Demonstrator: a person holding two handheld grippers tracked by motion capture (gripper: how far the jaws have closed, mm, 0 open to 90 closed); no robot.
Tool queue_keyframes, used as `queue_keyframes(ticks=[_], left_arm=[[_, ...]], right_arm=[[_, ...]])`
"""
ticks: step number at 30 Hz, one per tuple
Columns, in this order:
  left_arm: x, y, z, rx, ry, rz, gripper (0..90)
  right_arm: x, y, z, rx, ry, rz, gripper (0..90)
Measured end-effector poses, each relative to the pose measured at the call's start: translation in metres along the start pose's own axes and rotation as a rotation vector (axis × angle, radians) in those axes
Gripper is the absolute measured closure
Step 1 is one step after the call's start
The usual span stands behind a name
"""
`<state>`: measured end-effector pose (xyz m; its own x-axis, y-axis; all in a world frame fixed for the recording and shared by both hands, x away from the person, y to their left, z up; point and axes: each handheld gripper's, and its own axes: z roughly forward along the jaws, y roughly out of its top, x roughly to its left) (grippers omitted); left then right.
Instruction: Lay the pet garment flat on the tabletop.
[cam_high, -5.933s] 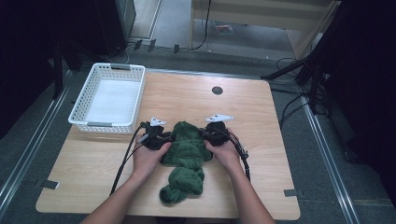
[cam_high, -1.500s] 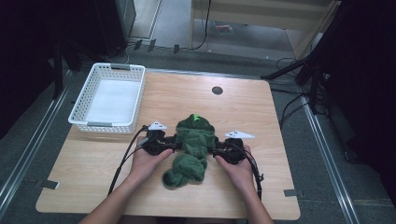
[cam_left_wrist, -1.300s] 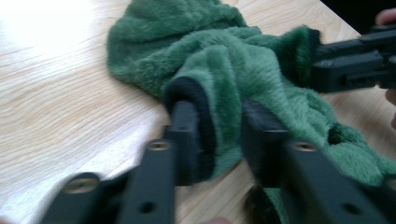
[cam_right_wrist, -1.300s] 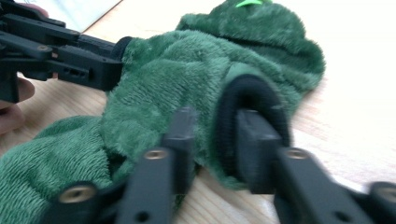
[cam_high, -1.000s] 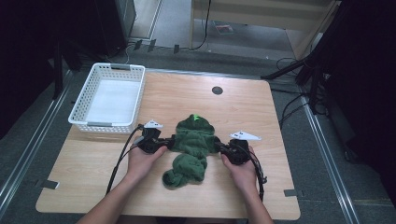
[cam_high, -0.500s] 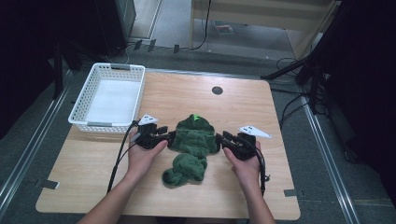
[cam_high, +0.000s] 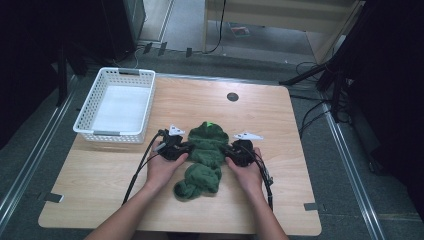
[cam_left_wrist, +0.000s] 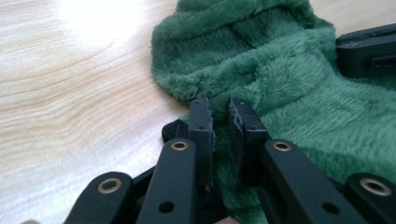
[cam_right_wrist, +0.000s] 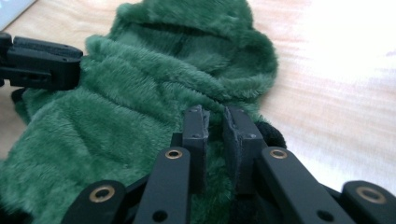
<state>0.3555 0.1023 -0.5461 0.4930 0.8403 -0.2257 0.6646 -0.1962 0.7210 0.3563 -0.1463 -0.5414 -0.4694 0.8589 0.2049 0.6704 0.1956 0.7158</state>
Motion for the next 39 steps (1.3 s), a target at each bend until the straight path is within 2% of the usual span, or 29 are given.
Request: queue_keyframes(ticks=[2,4,6,7,10,12,14,18,20,21,22,24,25,28,29,31,33,34,37,39], left_arm=[[0.000,0.003,0.003,-0.004,0.012,-0.015,81.2],[0.000,0.004,0.001,-0.016,0.001,-0.014,79.0],[-0.002,0.003,-0.005,-0.043,-0.015,-0.002,70.0],[-0.004,0.002,-0.012,-0.070,-0.011,0.010,61.2],[-0.006,-0.003,-0.032,-0.121,-0.012,0.021,58.7],[-0.006,-0.009,-0.047,-0.147,-0.026,0.024,57.5],[-0.007,-0.017,-0.062,-0.159,-0.029,0.040,57.5],[-0.006,-0.041,-0.083,-0.141,-0.051,0.035,57.4],[-0.006,-0.058,-0.090,-0.121,-0.071,0.014,57.4],[-0.007,-0.064,-0.091,-0.113,-0.079,0.009,57.4],[-0.008,-0.071,-0.092,-0.097,-0.094,0.007,57.4],[-0.013,-0.081,-0.090,-0.068,-0.105,0.017,57.8],[-0.016,-0.083,-0.088,-0.045,-0.115,0.035,58.4],[-0.022,-0.088,-0.086,-0.029,-0.142,0.055,63.4],[-0.024,-0.089,-0.085,-0.024,-0.148,0.068,65.6],[-0.028,-0.091,-0.083,-0.008,-0.154,0.096,70.0],[-0.029,-0.091,-0.082,-0.002,-0.158,0.108,74.7],[-0.028,-0.091,-0.082,0.001,-0.161,0.108,77.4],[-0.028,-0.092,-0.081,0.008,-0.165,0.104,82.3],[-0.029,-0.092,-0.081,0.008,-0.164,0.109,83.4]], right_arm=[[-0.001,0.004,0.006,-0.011,-0.013,-0.021,80.0],[-0.001,0.004,0.007,-0.021,-0.010,-0.005,77.1],[0.001,0.005,0.005,-0.019,0.007,-0.009,63.9],[0.009,0.005,-0.005,-0.040,0.017,-0.041,56.5],[0.016,0.006,-0.015,-0.064,0.029,-0.062,54.9],[0.027,0.008,-0.029,-0.097,0.063,-0.067,54.1],[0.038,0.007,-0.041,-0.107,0.098,-0.083,53.7],[0.061,0.001,-0.054,-0.090,0.164,-0.143,52.4],[0.072,-0.003,-0.056,-0.076,0.183,-0.168,51.5],[0.079,-0.006,-0.056,-0.071,0.205,-0.174,50.4],[0.079,-0.006,-0.056,-0.071,0.205,-0.174,50.4],[0.089,-0.007,-0.053,-0.064,0.226,-0.190,48.9],[0.093,-0.008,-0.050,-0.052,0.238,-0.201,47.6],[0.107,-0.013,-0.035,0.013,0.252,-0.222,45.4],[0.110,-0.016,-0.030,0.029,0.234,-0.244,48.3],[0.113,-0.021,-0.025,0.054,0.193,-0.276,65.5],[0.111,-0.026,-0.023,0.050,0.147,-0.300,82.0],[0.107,-0.027,-0.025,0.036,0.151,-0.283,86.4],[0.095,-0.026,-0.038,-0.027,0.172,-0.222,88.1],[0.086,-0.026,-0.050,-0.075,0.169,-0.181,88.1]])
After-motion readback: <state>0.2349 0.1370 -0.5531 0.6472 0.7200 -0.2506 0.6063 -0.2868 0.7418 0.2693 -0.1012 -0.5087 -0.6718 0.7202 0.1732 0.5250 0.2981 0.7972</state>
